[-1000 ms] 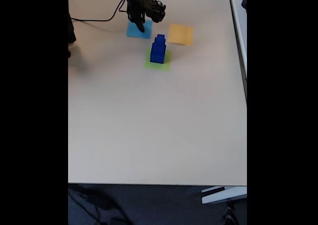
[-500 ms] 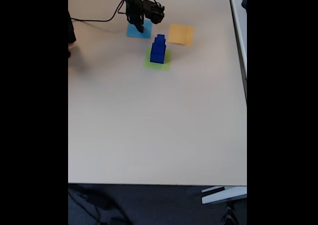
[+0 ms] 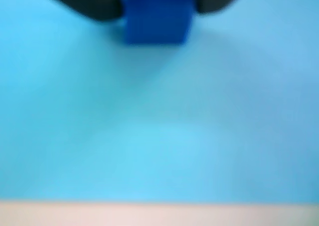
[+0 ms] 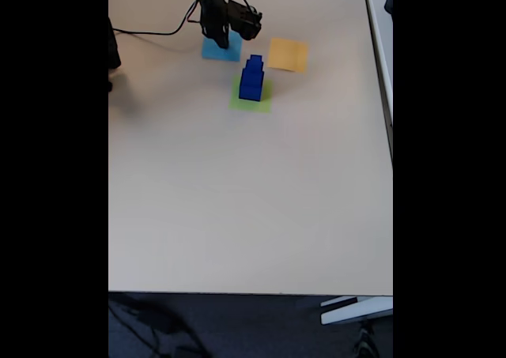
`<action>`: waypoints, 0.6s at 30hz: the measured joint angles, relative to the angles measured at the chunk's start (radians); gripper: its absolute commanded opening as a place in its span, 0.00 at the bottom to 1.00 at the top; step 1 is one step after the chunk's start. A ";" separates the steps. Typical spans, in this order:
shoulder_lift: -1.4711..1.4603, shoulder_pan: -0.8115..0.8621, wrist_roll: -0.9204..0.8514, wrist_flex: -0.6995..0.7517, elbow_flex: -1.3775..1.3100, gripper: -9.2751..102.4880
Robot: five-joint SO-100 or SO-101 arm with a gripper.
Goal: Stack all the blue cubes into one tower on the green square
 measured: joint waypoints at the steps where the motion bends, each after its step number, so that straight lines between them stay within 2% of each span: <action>1: 0.000 0.000 0.000 0.000 0.000 0.13; 11: 0.000 0.020 -0.037 0.031 -0.021 0.13; 18: 0.000 0.051 -0.095 0.189 -0.209 0.13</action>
